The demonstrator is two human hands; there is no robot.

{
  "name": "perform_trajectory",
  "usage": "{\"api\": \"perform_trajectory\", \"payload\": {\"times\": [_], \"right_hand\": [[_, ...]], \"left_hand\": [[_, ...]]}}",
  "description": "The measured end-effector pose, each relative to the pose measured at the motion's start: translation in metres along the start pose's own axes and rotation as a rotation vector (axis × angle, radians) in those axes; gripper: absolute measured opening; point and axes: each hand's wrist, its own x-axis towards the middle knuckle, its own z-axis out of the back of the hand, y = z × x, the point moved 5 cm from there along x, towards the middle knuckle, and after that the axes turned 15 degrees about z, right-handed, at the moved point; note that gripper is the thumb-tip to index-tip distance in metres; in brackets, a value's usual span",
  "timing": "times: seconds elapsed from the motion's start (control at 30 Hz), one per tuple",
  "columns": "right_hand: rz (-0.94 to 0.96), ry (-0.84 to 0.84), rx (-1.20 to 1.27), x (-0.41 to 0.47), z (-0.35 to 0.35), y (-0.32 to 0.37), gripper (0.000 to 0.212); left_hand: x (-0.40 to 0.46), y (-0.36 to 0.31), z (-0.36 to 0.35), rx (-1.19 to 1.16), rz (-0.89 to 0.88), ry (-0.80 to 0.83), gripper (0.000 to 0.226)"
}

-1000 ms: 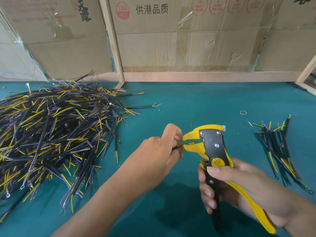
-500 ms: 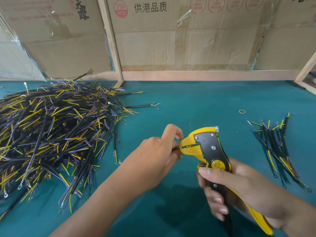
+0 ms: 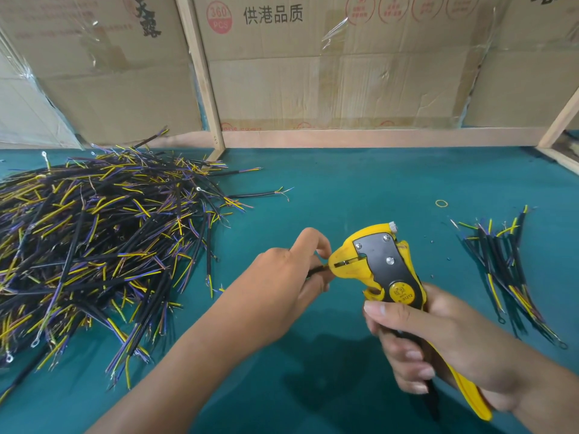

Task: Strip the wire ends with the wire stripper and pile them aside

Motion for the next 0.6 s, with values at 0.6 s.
{"api": "perform_trajectory", "payload": {"times": [0.6], "right_hand": [[0.094,-0.087,0.202,0.005,0.014,0.017,0.037]], "left_hand": [[0.003,0.010,0.013,-0.142,-0.015,-0.050,0.014]]}}
